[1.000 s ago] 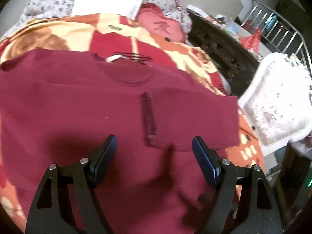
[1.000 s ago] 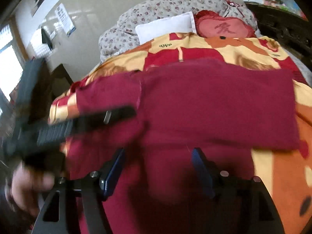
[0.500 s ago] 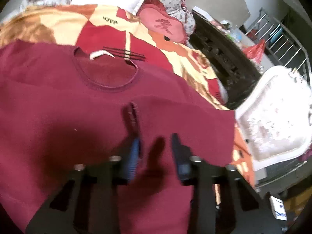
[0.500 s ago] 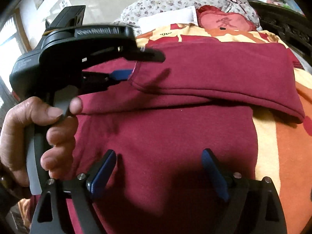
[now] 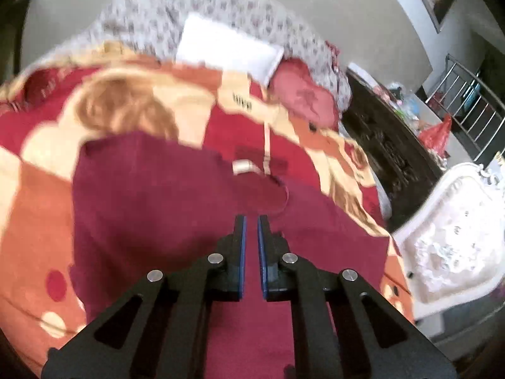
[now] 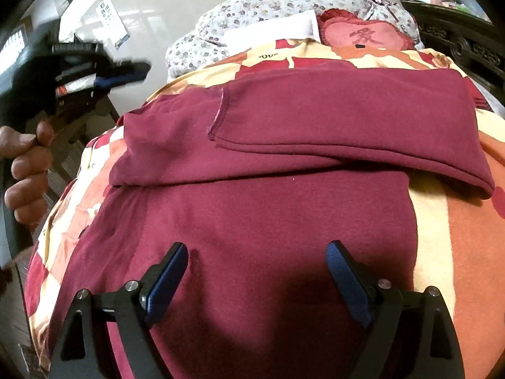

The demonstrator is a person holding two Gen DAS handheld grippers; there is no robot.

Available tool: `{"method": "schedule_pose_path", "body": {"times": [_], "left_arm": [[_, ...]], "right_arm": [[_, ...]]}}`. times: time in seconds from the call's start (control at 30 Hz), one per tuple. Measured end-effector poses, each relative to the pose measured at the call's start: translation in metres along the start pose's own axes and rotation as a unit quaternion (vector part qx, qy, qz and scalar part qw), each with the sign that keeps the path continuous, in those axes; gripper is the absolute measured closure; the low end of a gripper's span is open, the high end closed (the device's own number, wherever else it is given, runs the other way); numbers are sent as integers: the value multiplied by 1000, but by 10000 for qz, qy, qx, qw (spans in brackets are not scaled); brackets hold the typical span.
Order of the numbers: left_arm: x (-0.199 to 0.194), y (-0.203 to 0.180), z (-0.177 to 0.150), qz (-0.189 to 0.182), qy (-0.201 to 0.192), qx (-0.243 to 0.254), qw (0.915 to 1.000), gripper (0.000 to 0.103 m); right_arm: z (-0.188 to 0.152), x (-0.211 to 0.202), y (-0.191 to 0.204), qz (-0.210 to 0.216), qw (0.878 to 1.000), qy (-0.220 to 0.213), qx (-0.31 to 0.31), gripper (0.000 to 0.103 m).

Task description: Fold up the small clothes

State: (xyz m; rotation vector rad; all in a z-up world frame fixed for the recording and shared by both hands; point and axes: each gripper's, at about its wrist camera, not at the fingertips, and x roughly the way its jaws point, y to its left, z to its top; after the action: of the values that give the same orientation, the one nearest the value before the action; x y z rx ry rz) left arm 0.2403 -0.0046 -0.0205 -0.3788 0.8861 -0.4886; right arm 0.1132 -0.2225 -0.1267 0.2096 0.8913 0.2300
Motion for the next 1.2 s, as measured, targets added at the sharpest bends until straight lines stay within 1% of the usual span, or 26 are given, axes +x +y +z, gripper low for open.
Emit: {"method": "schedule_pose_path", "body": {"times": [0.03, 0.1, 0.13, 0.2, 0.27, 0.33, 0.37, 0.4, 0.47, 0.5, 0.53, 0.57, 0.6, 0.63, 0.67, 0.7, 0.73, 0.8, 0.87, 0.9, 0.97, 1.03, 1.1, 1.2], "left_arm": [[6, 0, -4, -104, 143, 24, 9998, 97], [22, -9, -17, -306, 437, 163, 9984, 88], [31, -16, -25, -309, 555, 295, 9975, 67], [46, -30, -39, -170, 602, 621, 9961, 45], [61, -41, -48, -268, 689, 760, 9944, 45], [79, -46, -51, -397, 846, 721, 9930, 45], [84, -45, -51, -403, 911, 690, 9926, 45], [88, -44, -50, -436, 918, 643, 9927, 45], [90, -43, -45, -650, 768, 521, 9936, 45], [89, -43, -42, -771, 741, 447, 9933, 45], [89, -44, -42, -840, 728, 406, 9930, 49], [89, -45, -41, -842, 724, 413, 9930, 64], [90, -47, -42, -773, 734, 448, 9933, 73], [90, -48, -42, -716, 747, 461, 9936, 91], [89, -50, -43, -712, 761, 462, 9935, 94], [87, -52, -44, -701, 721, 483, 9938, 94], [84, -55, -44, -625, 640, 526, 9946, 98], [80, -59, -43, -550, 548, 562, 9954, 99], [69, -61, -40, -488, 380, 566, 9965, 99], [57, -57, -35, -517, 225, 491, 9972, 99], [36, -44, -24, -597, -31, 284, 9978, 99], [16, -28, -14, -556, -240, 162, 9980, 99], [-1, -9, -5, -425, -349, 84, 9985, 99], [-20, 28, 2, 32, -471, -39, 9989, 99]], "right_arm": [[-1, 0, 1, -37, 10000, 8, -34, 15], [-1, 1, 3, -77, 9999, 22, -72, 15], [-1, 1, 2, -61, 10000, 19, -62, 15], [-1, 1, 0, -12, 10000, 3, -26, 14], [-2, 0, -1, 32, 10000, -12, 6, 14], [-2, 0, -2, 59, 10000, -14, 20, 14], [-2, 0, -1, 64, 10000, -17, 21, 14], [-2, 0, -2, 73, 10000, -21, 25, 14], [-1, 0, -2, 95, 9999, -32, 39, 14], [-1, 0, -3, 103, 9999, -38, 44, 14], [-1, 0, -3, 106, 9999, -40, 44, 14], [-2, 0, -3, 109, 9999, -41, 45, 14], [-2, 0, -3, 111, 9999, -42, 47, 14], [-2, -1, -2, 109, 9999, -42, 45, 14], [-2, -1, -2, 104, 9999, -40, 41, 14], [-2, -1, -2, 98, 9999, -38, 36, 14], [-2, -1, -2, 95, 9999, -38, 33, 14], [-3, -1, -1, 91, 9999, -36, 31, 14], [-3, -1, -1, 86, 10000, -33, 27, 14], [-3, -1, -1, 81, 10000, -29, 23, 14], [-3, -1, 0, 78, 10000, -26, 22, 14], [-3, -1, 1, 70, 10000, -26, 16, 14], [-3, -1, 1, 58, 10000, -19, 7, 14], [-3, -1, 1, 52, 10000, -19, 2, 14]]}}
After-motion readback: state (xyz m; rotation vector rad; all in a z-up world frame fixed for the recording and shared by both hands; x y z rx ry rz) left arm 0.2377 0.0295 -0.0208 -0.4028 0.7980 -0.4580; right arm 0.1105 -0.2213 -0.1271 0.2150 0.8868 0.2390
